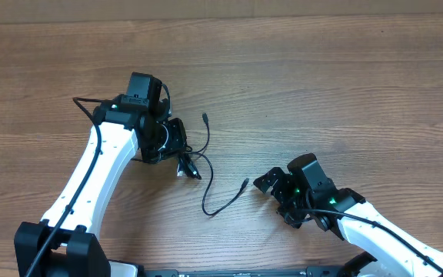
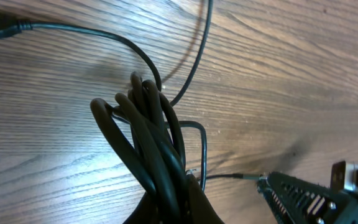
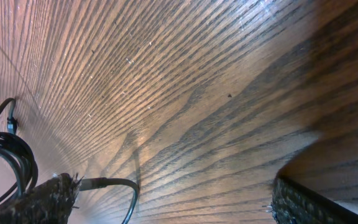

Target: Untangle cables

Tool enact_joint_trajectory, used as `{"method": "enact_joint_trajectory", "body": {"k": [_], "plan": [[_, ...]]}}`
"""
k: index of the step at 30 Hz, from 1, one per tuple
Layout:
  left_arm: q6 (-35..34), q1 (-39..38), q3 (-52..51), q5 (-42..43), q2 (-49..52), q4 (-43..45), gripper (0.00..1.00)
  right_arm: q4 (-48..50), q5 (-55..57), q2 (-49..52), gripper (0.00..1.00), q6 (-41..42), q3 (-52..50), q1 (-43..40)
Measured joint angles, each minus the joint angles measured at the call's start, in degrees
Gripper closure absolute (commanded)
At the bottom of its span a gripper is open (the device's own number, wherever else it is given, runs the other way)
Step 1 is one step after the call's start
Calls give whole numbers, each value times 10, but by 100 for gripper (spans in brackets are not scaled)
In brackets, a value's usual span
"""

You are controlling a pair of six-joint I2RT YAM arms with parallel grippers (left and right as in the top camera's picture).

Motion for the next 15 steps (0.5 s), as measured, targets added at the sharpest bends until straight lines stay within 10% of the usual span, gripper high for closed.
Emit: {"method": "enact_joint_trajectory", "body": {"k": [15], "plan": [[-49,-63,0,-11,0,-24,96,2,0,0,0,0,0,0]]}}
